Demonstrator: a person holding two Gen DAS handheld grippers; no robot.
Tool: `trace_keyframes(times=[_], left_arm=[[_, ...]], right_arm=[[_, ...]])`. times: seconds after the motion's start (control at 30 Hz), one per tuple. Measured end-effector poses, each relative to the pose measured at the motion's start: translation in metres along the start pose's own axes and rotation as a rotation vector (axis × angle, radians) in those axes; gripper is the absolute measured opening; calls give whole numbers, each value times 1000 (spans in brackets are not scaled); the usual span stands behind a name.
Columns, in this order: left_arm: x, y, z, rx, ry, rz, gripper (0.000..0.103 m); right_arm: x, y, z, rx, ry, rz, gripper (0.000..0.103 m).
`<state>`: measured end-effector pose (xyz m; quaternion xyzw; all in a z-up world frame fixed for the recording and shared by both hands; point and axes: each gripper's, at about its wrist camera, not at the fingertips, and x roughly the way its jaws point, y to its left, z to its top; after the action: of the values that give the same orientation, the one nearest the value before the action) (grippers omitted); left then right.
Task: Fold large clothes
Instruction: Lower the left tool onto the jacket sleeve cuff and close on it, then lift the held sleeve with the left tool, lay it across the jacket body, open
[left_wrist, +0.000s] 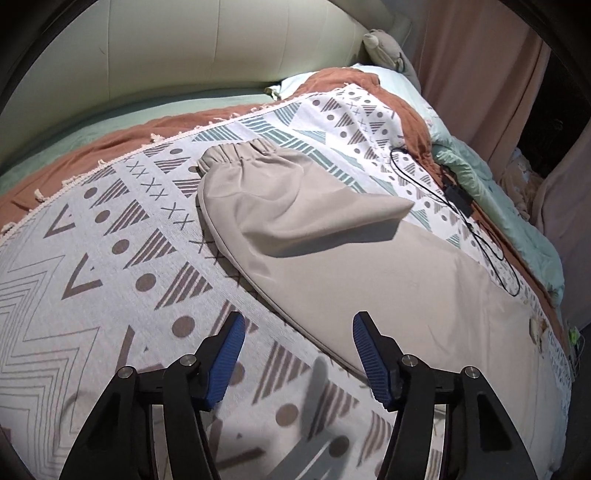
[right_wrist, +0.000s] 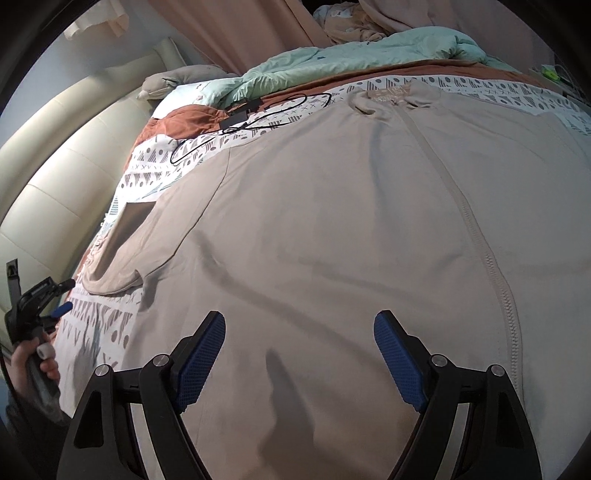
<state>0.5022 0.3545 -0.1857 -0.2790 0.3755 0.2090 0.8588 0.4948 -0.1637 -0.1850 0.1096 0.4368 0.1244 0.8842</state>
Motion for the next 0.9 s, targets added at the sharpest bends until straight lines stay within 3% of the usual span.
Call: trace_keyframes(times=[0.2, 0.33, 0.47, 0.57, 0.6, 0.77, 0.9], left_arm=[[57, 29, 33, -52, 28, 110, 62], [72, 28, 53, 30, -6, 182, 62], [77, 40, 69, -29, -17, 135, 61], [74, 50, 76, -113, -16, 54, 12], [69, 52, 77, -136, -22, 47, 8], [26, 40, 93, -118, -105, -57, 3], [-16, 13, 108, -54, -155, -116, 3]], right_arm=[[10, -2, -1, 18, 22, -6, 82], [14, -4, -3, 29, 37, -19, 82], [14, -5, -4, 32, 38, -29, 82], [14, -7, -5, 46, 34, -27, 82], [15, -7, -6, 50, 33, -25, 82], [18, -3, -3, 42, 18, 6, 75], [20, 5, 4, 98, 52, 140, 68]])
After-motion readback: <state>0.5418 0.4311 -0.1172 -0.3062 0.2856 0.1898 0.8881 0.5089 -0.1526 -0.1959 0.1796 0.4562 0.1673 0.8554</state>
